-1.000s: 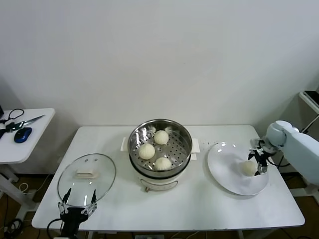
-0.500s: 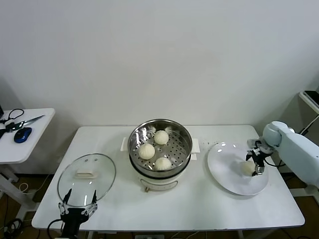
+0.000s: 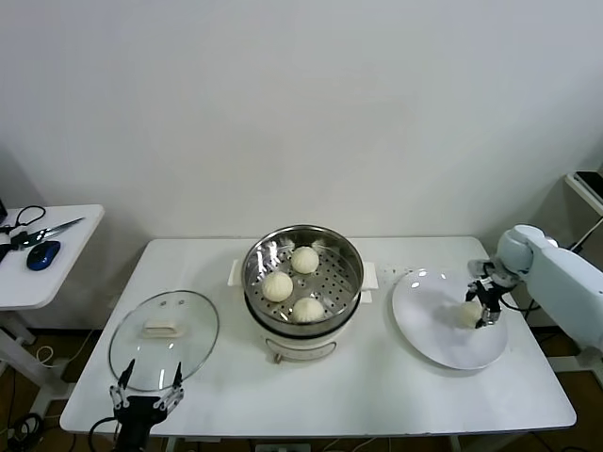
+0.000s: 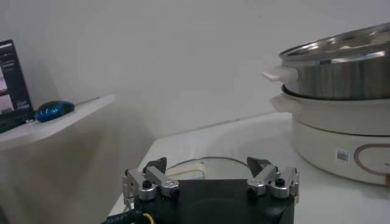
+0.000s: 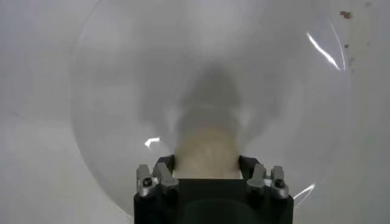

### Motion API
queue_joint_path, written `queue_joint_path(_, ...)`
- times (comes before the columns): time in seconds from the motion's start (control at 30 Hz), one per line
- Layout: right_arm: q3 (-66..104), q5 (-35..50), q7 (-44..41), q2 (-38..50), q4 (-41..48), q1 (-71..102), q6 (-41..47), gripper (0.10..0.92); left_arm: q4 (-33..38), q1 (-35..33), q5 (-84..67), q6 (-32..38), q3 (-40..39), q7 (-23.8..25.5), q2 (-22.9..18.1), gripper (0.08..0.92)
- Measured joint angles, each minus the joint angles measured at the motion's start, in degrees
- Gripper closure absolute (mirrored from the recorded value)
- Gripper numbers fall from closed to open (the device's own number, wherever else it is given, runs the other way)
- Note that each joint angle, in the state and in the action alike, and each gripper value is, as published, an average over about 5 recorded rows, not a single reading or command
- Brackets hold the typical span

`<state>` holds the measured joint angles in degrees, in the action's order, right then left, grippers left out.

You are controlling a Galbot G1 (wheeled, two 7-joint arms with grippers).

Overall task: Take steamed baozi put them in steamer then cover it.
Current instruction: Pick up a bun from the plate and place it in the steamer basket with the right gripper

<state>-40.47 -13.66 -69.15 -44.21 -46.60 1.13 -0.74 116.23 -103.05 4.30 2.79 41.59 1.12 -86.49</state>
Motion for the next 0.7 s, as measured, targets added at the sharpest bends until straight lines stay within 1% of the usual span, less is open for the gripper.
queue_joint_path(0.17, -4.1, 3.2, 0.1, 0.4, -1.6, -3.9, 1.1, 0.338, 0.2, 0.0, -0.2, 0.2, -0.2, 0.0, 0.2, 0.177)
queue_joint_path(0.3, -10.0, 8.1, 0.4, 0.0, -3.5, -10.1, 2.6, 0.338, 0.5, -0.1, -0.4, 0.4, -0.7, 0.1, 0.2, 0.177)
queue_joint_path(0.5, -21.9, 18.3, 1.0, -2.0, -6.8, -22.5, 5.7, 0.338, 1.0, -0.1, -0.6, 0.6, -1.5, 0.2, 0.4, 0.177)
queue_joint_path(0.7, -33.9, 30.0, 2.3, -6.2, -10.1, -34.8, 9.0, 0.338, 2.0, -0.6, -0.6, 0.6, -2.5, 0.2, 1.1, 0.177)
